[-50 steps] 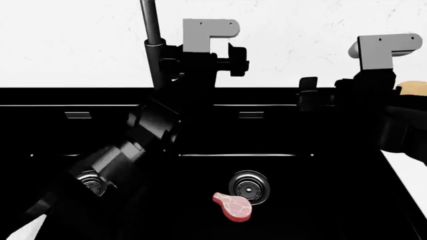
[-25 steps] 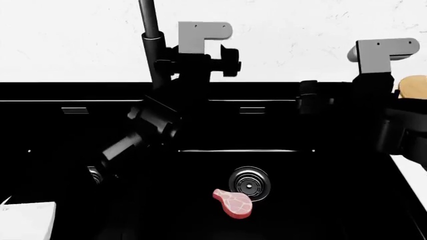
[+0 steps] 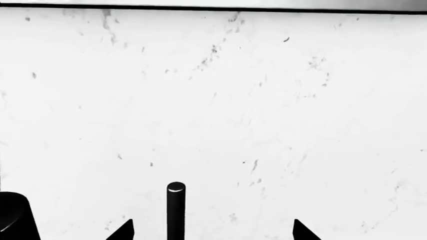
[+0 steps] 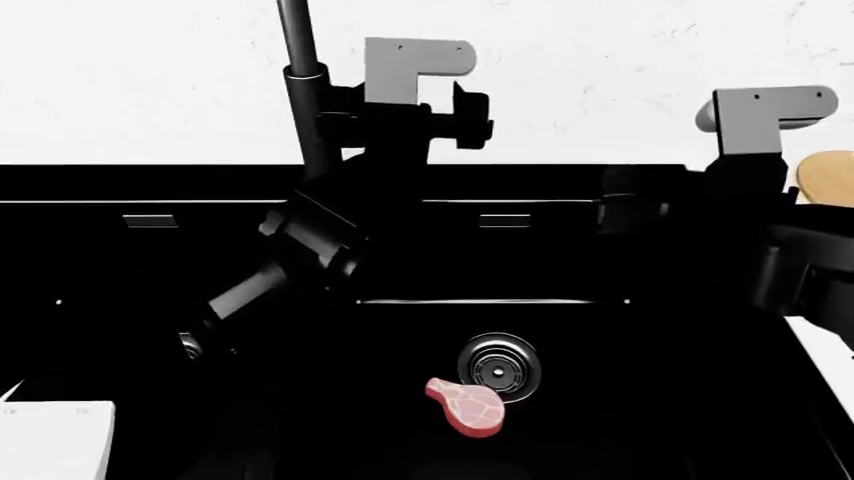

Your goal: Pick the pork chop from the counter and place it in the sink. Then turn on the sink faucet.

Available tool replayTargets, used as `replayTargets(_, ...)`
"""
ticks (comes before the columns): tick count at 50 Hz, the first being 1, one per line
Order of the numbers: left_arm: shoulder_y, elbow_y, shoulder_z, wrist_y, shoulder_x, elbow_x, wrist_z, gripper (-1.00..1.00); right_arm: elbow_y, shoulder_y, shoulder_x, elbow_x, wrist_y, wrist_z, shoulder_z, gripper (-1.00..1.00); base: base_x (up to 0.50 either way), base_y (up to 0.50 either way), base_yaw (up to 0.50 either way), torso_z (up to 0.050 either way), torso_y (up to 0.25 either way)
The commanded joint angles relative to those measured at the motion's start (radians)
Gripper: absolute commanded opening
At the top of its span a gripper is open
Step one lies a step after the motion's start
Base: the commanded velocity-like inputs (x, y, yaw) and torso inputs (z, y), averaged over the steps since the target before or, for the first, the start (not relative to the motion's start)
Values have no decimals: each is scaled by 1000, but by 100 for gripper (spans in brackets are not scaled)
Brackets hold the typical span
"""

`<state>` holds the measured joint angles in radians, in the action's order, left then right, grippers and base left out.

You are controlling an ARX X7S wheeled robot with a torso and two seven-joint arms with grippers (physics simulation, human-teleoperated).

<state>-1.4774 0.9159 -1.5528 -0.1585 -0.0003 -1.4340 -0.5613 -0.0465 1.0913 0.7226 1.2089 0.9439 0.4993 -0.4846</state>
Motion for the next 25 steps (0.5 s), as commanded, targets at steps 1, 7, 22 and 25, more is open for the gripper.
replayTargets(1, 31, -24, -9, -40, 0, 6, 8, 100, -6, -11, 5, -2, -10, -7, 1, 100, 0, 0, 0, 0, 0)
replayTargets(7, 6, -62, -9, -13, 0, 11, 9, 100, -11, -20, 10, -4, -18, -11, 3, 100, 0, 0, 0, 0, 0)
replayTargets(22, 56, -132, -12, -26, 0, 51, 26, 100, 1, -29, 26, 7, -15, -1, 12, 100, 0, 0, 0, 0, 0)
replayTargets(25, 32, -153, -4, 1, 0, 39, 22, 100, 0, -33, 28, 6, -19, -2, 13, 100, 0, 0, 0, 0, 0)
